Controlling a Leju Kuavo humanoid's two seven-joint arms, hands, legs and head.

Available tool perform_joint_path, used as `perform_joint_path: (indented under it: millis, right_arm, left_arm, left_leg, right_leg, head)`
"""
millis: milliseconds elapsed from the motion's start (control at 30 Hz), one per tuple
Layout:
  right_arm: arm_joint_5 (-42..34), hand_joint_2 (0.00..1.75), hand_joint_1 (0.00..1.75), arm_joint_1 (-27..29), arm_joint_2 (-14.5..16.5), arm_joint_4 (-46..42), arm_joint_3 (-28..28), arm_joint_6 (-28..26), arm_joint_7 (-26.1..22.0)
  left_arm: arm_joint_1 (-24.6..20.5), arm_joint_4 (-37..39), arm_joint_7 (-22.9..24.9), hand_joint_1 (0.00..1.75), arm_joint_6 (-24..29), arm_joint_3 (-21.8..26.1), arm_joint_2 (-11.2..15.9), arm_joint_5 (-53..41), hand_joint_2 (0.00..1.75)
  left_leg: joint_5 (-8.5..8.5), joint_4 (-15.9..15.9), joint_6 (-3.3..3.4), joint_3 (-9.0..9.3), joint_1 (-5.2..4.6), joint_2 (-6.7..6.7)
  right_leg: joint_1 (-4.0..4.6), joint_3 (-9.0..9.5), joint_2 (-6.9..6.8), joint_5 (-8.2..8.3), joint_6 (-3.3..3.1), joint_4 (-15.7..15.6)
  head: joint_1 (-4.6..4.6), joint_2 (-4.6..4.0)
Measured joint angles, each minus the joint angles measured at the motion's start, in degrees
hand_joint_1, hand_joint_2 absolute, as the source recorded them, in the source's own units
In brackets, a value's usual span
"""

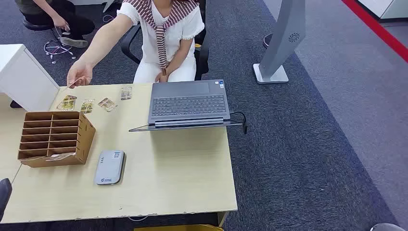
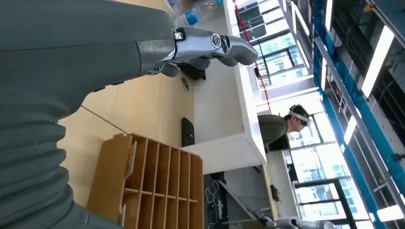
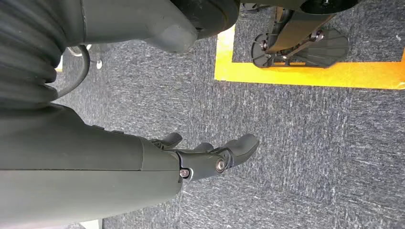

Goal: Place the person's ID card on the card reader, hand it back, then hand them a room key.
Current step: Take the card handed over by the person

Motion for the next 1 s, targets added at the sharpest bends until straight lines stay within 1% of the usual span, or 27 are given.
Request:
perform_joint_path:
  millis: [67,433,700,867,1000]
  right_arm:
    - [0.29,1.75,0.0,-0.05,-0.02,0.0,0.06,0.1,0.01]
    - [2.19,1.75,0.0,-0.51,-0.15,0.0,0.7,0.92,0.28]
    - [3.51,1.75,0.0,-0.72,-0.33,0.02,1.33,1.75,0.31]
    - [4.11,1.75,0.0,-0.83,-0.4,0.0,1.4,2.27,0.39]
    - [4.83,1.75,0.0,-0.92,-0.5,0.0,1.49,2.62,0.42]
  left_arm:
    - [-0.81,0.28,0.63,0.0,0.61,-1.22,0.4,-1.43,1.75]
    - [-9.33,4.61,7.48,0.0,6.69,-12.88,4.31,-16.47,1.75]
    - [-15.96,10.17,12.57,0.0,11.23,-21.94,7.56,-27.33,1.75]
    - [-19.19,12.71,15.42,0.0,13.78,-26.03,8.93,-33.57,1.75]
    - [-22.5,15.76,17.79,0.0,15.73,-30.26,10.44,-38.61,1.75]
  left_leg:
    - [0.0,0.0,0.0,0.0,0.0,0.0]
    - [0.04,0.02,-0.01,0.02,0.0,0.05]
    - [0.08,0.02,-0.04,0.01,0.01,0.07]
    - [0.09,0.04,-0.06,0.0,0.01,0.14]
    - [0.1,0.04,-0.06,-0.01,0.01,0.14]
  right_leg:
    - [0.0,0.0,0.0,0.01,0.0,0.0]
    - [0.01,-0.03,0.08,0.11,-0.09,0.02]
    - [0.01,-0.04,0.14,0.16,-0.06,0.03]
    - [0.01,-0.08,0.22,0.17,-0.05,0.04]
    - [0.01,-0.08,0.23,0.18,-0.05,0.04]
  head:
    - [0.01,0.0]
    - [0.01,-0.01]
    - [0.01,-0.01]
    - [-0.03,-0.01]
    - [-0.03,0.0]
